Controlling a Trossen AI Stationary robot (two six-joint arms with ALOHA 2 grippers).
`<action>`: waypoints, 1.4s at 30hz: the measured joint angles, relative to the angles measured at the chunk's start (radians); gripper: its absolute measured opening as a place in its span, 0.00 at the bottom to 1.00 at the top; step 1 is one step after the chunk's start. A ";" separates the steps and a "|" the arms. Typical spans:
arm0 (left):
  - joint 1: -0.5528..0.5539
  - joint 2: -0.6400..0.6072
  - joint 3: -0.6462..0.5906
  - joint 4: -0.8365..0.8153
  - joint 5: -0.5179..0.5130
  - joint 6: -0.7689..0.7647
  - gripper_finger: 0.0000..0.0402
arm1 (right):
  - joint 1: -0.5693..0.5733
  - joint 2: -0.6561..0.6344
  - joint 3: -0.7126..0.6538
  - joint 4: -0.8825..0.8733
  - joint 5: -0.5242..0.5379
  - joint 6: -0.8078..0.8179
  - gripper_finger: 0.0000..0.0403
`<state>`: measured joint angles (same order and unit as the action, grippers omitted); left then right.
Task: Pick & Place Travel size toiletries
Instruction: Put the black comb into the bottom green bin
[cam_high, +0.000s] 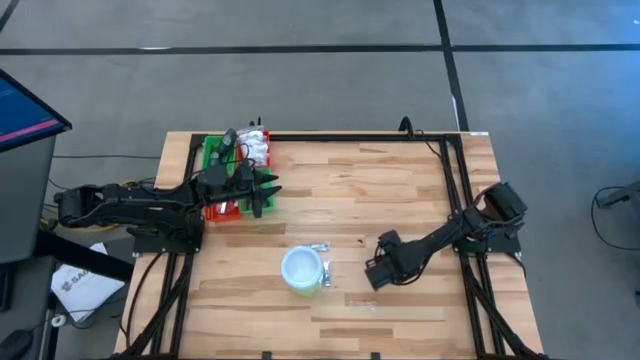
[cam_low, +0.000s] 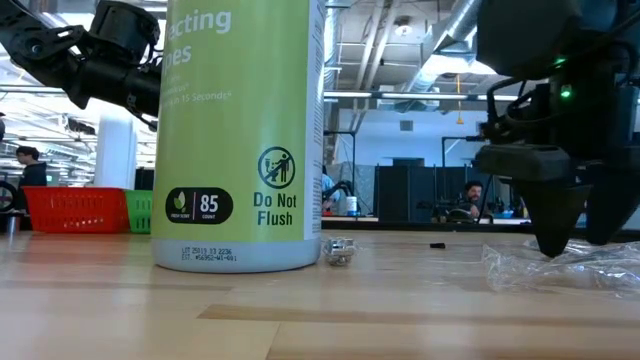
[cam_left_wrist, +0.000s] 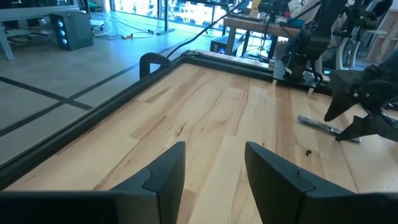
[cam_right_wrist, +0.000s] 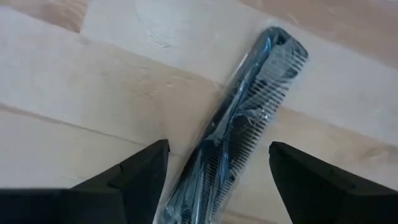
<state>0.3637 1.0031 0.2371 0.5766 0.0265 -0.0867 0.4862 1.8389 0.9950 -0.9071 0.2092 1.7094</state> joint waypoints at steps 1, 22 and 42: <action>0.000 0.000 0.000 0.000 0.000 0.000 0.40 | 0.003 0.000 -0.001 0.005 0.004 0.027 0.67; 0.000 0.000 0.000 0.000 0.000 0.000 0.40 | 0.077 0.002 -0.030 0.052 0.086 0.352 0.61; 0.000 0.000 0.000 0.000 0.000 0.000 0.40 | 0.077 0.002 -0.018 0.024 0.091 0.300 0.14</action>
<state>0.3637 1.0031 0.2371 0.5766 0.0269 -0.0868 0.5629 1.8405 0.9773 -0.8833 0.3001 2.0092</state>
